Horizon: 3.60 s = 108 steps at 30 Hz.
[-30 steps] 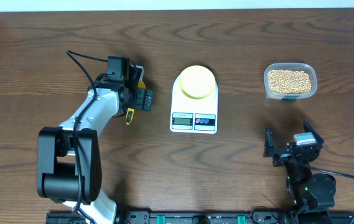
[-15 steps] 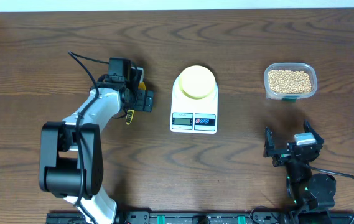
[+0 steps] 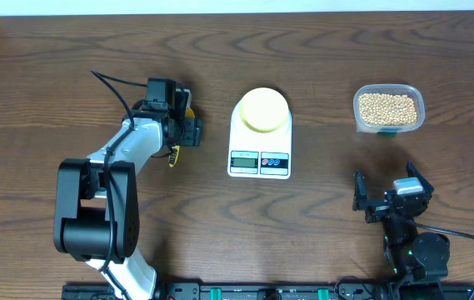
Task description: Scoop item into bowl and weigh 50g on scale
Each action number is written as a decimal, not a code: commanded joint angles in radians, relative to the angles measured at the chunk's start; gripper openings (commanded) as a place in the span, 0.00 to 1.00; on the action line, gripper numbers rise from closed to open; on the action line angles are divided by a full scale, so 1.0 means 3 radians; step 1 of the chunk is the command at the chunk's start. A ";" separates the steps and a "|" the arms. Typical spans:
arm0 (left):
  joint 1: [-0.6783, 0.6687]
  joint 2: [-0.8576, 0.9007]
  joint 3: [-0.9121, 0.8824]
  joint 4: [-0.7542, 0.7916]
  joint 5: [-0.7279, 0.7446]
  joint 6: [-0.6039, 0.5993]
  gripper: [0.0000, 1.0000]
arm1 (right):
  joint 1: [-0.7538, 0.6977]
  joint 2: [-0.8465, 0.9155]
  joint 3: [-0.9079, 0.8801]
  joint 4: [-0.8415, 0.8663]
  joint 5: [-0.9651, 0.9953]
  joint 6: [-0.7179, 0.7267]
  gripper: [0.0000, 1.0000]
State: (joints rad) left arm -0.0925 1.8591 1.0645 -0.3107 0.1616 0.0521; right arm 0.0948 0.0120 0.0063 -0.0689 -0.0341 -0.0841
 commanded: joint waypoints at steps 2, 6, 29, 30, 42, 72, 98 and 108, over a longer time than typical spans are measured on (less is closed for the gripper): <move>0.0011 0.0057 -0.0048 -0.0111 0.0173 -0.0083 0.69 | 0.0014 -0.0018 -0.0003 -0.0010 -0.0033 0.0001 0.99; 0.0011 0.0057 -0.0048 -0.0140 0.0223 -0.0079 0.69 | 0.0014 -0.0018 -0.0003 -0.0010 -0.0033 0.0001 0.99; 0.0011 0.0057 -0.0048 0.0020 -0.0164 -0.0404 0.42 | 0.0014 -0.0018 -0.0003 -0.0010 -0.0033 0.0001 0.99; 0.0011 0.0057 -0.0048 0.0024 -0.0170 -0.0404 0.42 | 0.0014 -0.0018 -0.0003 -0.0010 -0.0033 0.0001 0.99; 0.0011 0.0057 -0.0048 0.0010 -0.0257 -0.0403 0.41 | 0.0014 -0.0018 -0.0003 -0.0010 -0.0033 0.0001 0.99; 0.0011 0.0057 -0.0048 0.0108 -0.0256 -0.0406 0.21 | 0.0014 -0.0018 -0.0003 -0.0010 -0.0033 0.0001 0.99; 0.0011 0.0020 -0.0032 0.0167 -0.0256 -0.0406 0.19 | 0.0006 -0.0017 -0.0003 0.0768 0.0226 -0.0282 0.99; 0.0015 -0.0242 0.0050 0.0173 -0.0256 -0.0481 0.19 | -0.0102 0.0559 0.0086 0.1873 0.0365 -0.0385 0.99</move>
State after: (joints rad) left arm -0.0925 1.8442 1.0645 -0.2607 0.0978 -0.0784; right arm 0.0792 0.1047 0.0074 0.4538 0.0540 -0.1776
